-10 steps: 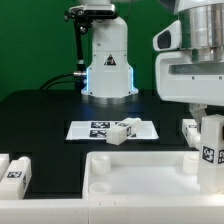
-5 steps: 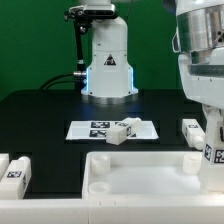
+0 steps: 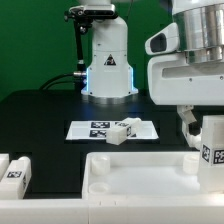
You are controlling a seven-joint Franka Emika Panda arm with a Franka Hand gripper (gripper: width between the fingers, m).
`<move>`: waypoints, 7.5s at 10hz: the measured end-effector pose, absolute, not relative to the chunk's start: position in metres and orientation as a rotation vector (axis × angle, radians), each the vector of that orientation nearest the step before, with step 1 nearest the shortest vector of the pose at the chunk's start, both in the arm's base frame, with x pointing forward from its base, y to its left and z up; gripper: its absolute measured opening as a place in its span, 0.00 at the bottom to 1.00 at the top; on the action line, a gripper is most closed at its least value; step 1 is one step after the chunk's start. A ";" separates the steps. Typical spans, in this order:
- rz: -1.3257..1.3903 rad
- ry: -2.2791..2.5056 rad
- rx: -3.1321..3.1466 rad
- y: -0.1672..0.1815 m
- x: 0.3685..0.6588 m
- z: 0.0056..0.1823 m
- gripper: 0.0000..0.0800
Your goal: Assemble desk
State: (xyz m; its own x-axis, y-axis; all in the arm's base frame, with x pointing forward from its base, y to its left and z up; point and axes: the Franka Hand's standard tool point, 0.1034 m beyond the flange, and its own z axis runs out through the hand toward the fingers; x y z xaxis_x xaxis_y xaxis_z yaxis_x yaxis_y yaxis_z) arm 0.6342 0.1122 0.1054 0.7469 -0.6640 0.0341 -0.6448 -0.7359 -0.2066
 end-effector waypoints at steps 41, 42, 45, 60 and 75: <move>-0.214 0.305 -3.081 0.115 0.632 0.108 0.36; -0.213 0.492 -3.049 0.114 0.633 0.107 0.36; -0.203 1.322 -2.773 0.115 0.633 0.108 0.36; -0.132 2.428 -1.676 0.116 0.640 0.108 0.75; -0.091 1.866 -2.293 0.181 0.590 0.147 0.81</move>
Offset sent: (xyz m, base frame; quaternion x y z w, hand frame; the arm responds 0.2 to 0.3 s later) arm 0.0054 0.0175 0.0126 -0.0117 -0.0439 -0.4888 0.8712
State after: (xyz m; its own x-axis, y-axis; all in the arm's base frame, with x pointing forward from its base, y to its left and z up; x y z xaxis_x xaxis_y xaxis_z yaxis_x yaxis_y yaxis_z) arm 0.5900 0.1806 0.1473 0.2090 -0.9756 -0.0678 -0.9643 -0.1941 -0.1802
